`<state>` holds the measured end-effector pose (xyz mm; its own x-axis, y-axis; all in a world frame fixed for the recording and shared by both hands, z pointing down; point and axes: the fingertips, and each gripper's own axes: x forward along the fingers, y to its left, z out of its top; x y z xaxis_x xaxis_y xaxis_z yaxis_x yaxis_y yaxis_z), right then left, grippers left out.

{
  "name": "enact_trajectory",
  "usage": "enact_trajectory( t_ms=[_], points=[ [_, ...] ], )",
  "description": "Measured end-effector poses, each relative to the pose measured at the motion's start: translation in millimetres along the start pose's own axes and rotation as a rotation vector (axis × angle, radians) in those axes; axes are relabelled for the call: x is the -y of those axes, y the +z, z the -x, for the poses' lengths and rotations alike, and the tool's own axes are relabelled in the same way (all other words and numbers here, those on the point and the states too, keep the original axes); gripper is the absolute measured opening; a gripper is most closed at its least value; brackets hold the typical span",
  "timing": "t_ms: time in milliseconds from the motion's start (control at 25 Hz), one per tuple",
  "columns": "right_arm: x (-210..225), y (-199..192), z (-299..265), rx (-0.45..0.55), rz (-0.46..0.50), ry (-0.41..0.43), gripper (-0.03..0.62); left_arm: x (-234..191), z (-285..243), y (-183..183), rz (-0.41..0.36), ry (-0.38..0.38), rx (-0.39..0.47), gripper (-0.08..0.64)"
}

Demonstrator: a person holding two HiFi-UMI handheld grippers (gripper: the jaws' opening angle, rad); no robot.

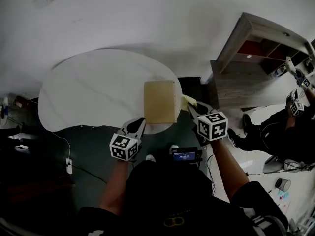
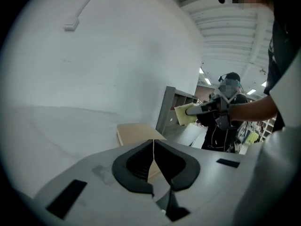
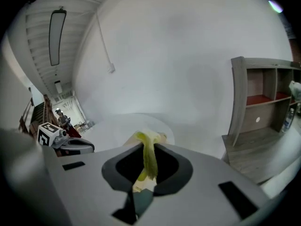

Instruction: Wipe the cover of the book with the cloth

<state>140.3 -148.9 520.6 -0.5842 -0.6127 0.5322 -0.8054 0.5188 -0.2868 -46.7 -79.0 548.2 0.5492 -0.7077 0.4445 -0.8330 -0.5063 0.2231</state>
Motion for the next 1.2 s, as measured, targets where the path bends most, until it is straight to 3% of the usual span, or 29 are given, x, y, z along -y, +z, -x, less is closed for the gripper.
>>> enact_trajectory(
  t_ms=[160, 400, 800, 1200],
  points=[
    [-20.7, -8.3, 12.8, 0.012, 0.055, -0.01, 0.087, 17.1, 14.6, -13.5, -0.076, -0.024, -0.029, 0.015],
    [-73.8, -24.4, 29.4, 0.047, 0.103, -0.053, 0.087, 42.3, 51.1, -33.6, -0.262, -0.107, -0.073, 0.014],
    [-148.1, -78.6, 70.1, 0.057, 0.113, -0.095, 0.087, 66.7, 128.5, -60.6, -0.305, -0.08, 0.03, 0.009],
    [-178.5, -102.1, 104.6, 0.096, 0.116, -0.137, 0.087, 87.4, 163.9, -79.5, -0.313, -0.088, 0.064, 0.009]
  ],
)
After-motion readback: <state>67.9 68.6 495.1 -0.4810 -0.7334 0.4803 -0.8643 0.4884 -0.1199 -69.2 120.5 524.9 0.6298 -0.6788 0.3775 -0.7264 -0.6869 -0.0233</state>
